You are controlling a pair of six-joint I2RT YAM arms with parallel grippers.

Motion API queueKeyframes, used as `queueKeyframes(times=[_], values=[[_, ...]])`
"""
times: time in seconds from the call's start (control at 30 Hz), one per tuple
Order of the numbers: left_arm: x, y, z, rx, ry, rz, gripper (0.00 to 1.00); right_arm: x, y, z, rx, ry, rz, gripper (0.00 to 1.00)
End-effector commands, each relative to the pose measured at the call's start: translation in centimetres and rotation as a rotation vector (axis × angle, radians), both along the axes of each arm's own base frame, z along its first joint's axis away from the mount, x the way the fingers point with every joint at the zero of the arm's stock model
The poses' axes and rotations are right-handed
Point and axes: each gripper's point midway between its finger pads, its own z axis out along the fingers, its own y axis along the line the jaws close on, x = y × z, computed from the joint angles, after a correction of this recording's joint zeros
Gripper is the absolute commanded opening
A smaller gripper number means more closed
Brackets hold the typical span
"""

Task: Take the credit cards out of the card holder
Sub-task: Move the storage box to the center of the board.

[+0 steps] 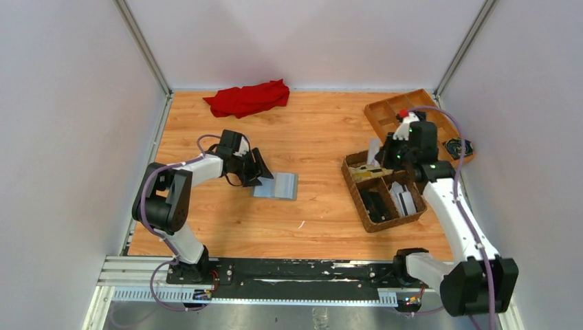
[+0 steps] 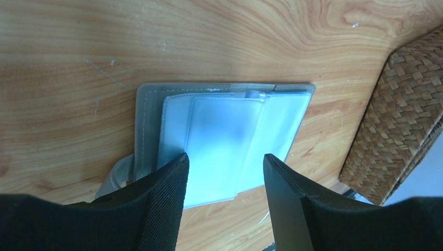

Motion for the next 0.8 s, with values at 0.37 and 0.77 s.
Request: queueKeyframes(times=[0.37,0.77], values=[[0.7,-0.5,1.4,-0.018,0.008,-0.084,0.61,-6.0,-11.4,-4.0,-0.372,0.081,-0.129,0.00],[1.1,-1.3,1.2,-0.052,0.021,-0.131,0.61,-7.2,-10.0,-7.0,-0.258,0.358,-0.080,0.00]])
